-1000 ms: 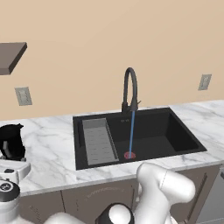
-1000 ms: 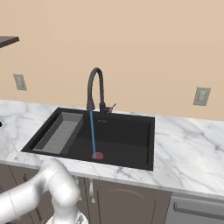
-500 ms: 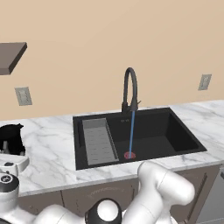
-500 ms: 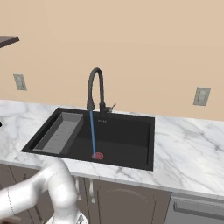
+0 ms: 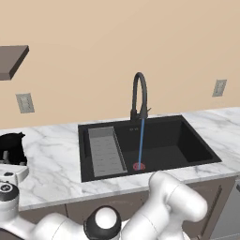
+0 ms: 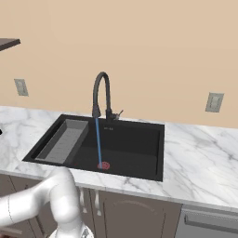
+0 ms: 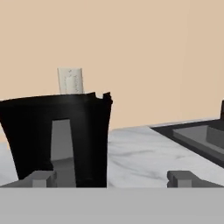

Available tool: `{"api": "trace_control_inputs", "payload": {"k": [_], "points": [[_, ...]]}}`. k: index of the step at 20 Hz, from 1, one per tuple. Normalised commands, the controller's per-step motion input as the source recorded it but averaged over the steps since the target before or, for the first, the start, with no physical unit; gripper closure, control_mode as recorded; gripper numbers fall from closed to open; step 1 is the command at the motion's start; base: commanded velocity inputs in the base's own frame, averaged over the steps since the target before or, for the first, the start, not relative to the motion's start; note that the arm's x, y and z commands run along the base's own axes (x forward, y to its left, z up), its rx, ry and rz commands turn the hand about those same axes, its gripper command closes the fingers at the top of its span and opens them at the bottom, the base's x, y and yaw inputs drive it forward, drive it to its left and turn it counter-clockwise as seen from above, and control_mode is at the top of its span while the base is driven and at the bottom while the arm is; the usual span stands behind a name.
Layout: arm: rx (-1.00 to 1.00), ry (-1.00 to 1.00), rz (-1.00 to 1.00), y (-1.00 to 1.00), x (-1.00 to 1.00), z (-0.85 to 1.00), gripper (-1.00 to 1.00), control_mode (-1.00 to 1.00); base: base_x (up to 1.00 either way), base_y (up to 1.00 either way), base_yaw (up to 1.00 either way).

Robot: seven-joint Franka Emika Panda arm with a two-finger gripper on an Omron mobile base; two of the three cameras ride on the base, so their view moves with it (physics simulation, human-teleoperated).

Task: Turn on the sink faucet and place the jug under the water for a few seconds to fill it up.

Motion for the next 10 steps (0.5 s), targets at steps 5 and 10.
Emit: {"api": "trace_control_inputs", "payload": {"k": [5,10], "points": [[0.00,0.00,0.00,0.23,0.20,-0.17,-1.00,-1.00,0.00,0.00,0.00],[0.00,0.00,0.00,0.29,0.14,-0.13,-1.00,-1.00,0.00,0.00,0.00]]}}
